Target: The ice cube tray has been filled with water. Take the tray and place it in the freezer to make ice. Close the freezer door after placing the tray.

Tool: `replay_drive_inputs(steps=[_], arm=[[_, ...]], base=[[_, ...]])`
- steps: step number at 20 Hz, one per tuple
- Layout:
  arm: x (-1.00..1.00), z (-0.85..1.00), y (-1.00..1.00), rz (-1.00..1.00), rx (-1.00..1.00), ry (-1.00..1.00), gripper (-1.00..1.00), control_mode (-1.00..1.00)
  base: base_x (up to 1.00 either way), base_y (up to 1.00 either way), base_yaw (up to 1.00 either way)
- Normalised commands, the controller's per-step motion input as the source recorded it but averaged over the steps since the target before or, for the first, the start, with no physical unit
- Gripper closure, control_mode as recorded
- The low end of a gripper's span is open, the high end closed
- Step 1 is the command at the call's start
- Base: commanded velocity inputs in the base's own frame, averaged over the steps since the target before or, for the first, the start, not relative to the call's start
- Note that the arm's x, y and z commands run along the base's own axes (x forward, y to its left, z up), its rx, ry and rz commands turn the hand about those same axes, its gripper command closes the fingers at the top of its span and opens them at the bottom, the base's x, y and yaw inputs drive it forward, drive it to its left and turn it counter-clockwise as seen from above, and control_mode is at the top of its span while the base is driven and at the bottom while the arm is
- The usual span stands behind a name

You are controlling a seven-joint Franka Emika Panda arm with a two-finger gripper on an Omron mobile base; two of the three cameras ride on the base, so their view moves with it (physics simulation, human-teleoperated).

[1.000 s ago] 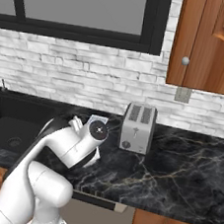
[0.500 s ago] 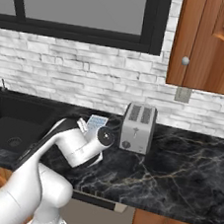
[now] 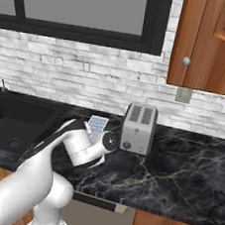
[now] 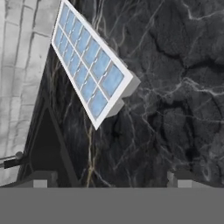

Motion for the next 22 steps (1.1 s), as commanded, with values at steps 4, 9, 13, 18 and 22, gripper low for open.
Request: replay_drive_inputs(steps=[4,9,13,18,22], arm=[[0.33,-0.2,0.0,0.0,0.03,0.0,-1.0,-1.0],[0.29,-0.24,0.0,0.0,0.02,0.0,-1.0,-1.0],[0.27,-0.24,0.0,0.0,0.01,0.0,-1.0,-1.0],[0.26,-0.24,0.0,0.0,0.0,0.0,-1.0,-1.0],[0.27,-0.18,0.0,0.0,0.0,0.0,-1.0,-1.0]], base=[[0.0,0.0,0.0],[0.0,0.0,0.0],[0.0,0.0,0.0],[0.0,0.0,0.0],[0.0,0.0,0.0]])
